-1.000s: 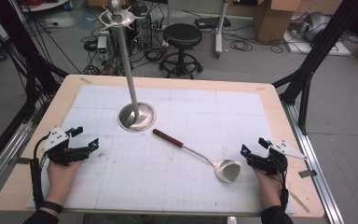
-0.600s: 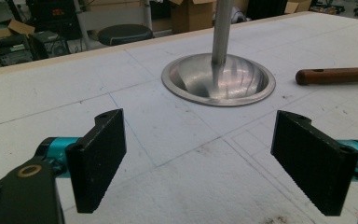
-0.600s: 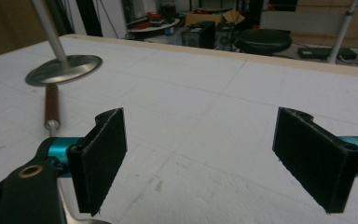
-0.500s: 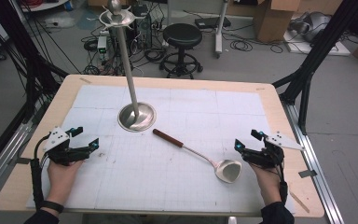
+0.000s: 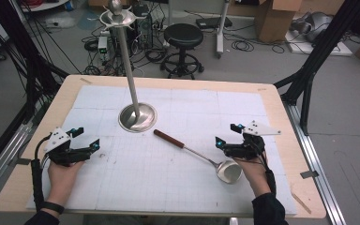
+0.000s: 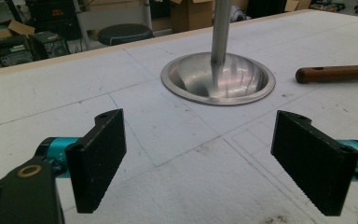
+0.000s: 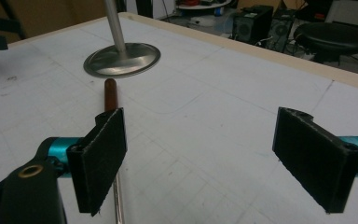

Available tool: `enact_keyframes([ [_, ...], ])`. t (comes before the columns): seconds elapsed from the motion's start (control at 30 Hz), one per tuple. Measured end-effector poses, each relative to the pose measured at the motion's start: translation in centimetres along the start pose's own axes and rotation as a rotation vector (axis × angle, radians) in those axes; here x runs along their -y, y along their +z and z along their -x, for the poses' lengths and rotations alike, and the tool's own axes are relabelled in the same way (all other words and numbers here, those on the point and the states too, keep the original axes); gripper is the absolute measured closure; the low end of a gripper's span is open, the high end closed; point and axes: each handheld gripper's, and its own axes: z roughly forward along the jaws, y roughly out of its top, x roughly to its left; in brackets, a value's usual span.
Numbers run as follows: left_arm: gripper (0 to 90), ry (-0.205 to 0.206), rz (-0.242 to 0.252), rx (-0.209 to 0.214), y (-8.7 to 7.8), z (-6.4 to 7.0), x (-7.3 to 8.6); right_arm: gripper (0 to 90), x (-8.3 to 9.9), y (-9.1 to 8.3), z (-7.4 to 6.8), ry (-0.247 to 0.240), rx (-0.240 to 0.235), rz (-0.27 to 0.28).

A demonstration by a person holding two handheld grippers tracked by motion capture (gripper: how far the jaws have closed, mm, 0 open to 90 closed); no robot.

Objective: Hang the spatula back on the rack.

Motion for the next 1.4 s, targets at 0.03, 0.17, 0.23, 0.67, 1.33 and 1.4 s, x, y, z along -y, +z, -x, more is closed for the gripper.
enact_keyframes([
  [0.03, 18.5, 0.000, 0.001, 0.000, 0.0, 0.0, 0.0, 16.9, -0.1, 0.2, -0.1, -0.007, 0.002, -0.005],
  [0.17, 18.5, 0.002, -0.001, -0.001, 0.0, 0.0, 0.0, 16.9, -0.4, 1.5, -0.6, -0.014, -0.034, -0.042],
  [0.23, 18.5, 0.002, -0.001, -0.001, 0.0, 0.0, 0.0, 16.9, -0.5, 2.2, -1.0, -0.031, -0.049, -0.060],
  [0.67, 18.5, 0.006, -0.002, 0.001, 0.0, 0.1, 0.0, 17.9, -0.2, 5.7, -2.8, -0.094, -0.121, -0.236],
  [1.33, 18.5, 0.014, -0.002, 0.002, 0.1, 0.1, 0.0, 52.0, 0.6, 8.4, -4.2, -0.189, -0.194, -0.472],
  [1.4, 18.5, 0.015, -0.003, 0.002, 0.0, 0.1, 0.0, 53.2, 0.7, 8.5, -4.2, -0.192, -0.192, -0.495],
])
